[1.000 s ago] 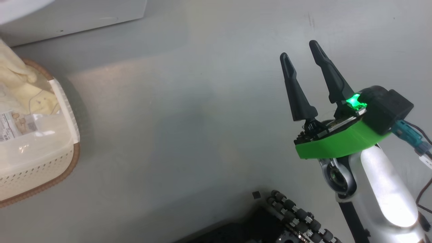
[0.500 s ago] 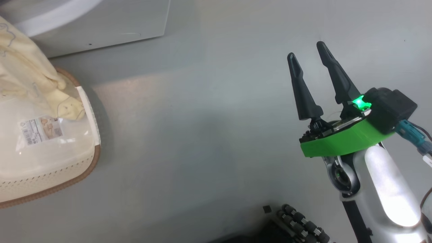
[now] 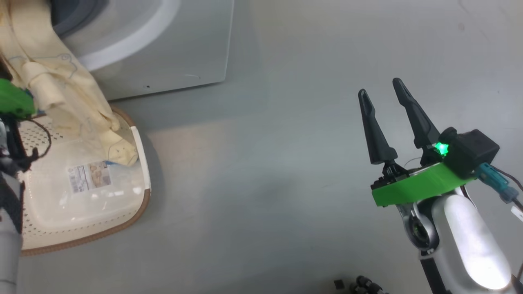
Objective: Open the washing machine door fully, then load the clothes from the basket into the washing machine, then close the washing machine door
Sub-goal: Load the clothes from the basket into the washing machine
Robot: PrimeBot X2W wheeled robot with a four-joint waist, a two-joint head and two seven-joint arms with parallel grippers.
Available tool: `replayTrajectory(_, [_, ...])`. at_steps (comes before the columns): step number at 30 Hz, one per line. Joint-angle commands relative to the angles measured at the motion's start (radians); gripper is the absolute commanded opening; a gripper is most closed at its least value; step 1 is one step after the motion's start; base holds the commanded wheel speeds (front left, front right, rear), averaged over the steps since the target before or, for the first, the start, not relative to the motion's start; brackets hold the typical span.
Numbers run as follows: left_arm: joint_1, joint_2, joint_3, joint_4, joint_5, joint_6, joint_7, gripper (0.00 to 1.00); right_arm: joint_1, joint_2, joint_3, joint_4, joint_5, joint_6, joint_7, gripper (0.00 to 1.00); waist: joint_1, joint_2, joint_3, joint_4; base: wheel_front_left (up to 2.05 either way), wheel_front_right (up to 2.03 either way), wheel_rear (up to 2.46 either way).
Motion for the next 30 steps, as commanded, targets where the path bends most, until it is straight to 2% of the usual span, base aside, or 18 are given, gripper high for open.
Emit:
replayTrajectory(1, [0.048, 0.029, 0.037, -0.08, 0.015, 0.016, -0.009, 1.0, 0.025, -0.006, 0.004, -0.02, -0.009, 0.0, -0.009, 1.0, 0.0, -0.0001, -0.043, 0.025, 0.0, 0.0, 0.0])
replayTrajectory(9, [0.331, -0.061, 0.067, -0.324, 0.06, 0.07, -0.009, 1.0, 0.063, -0.006, -0.017, 0.016, -0.035, 0.0, -0.009, 1.0, 0.0, -0.0001, -0.145, 0.065, 0.0, 0.0, 0.0])
replayTrajectory(14, [0.441, -0.098, 0.07, -0.397, 0.082, 0.084, -0.009, 1.0, 0.085, -0.006, -0.024, 0.031, -0.049, 0.0, -0.009, 1.0, 0.0, -0.0001, -0.195, 0.08, 0.0, 0.0, 0.0])
replayTrajectory(30, [0.686, -0.178, 0.042, -0.501, 0.124, 0.104, -0.009, 1.0, 0.167, -0.006, -0.044, 0.02, -0.09, 0.0, 0.025, 1.0, 0.0, -0.0001, -0.333, 0.122, 0.0, 0.0, 0.0])
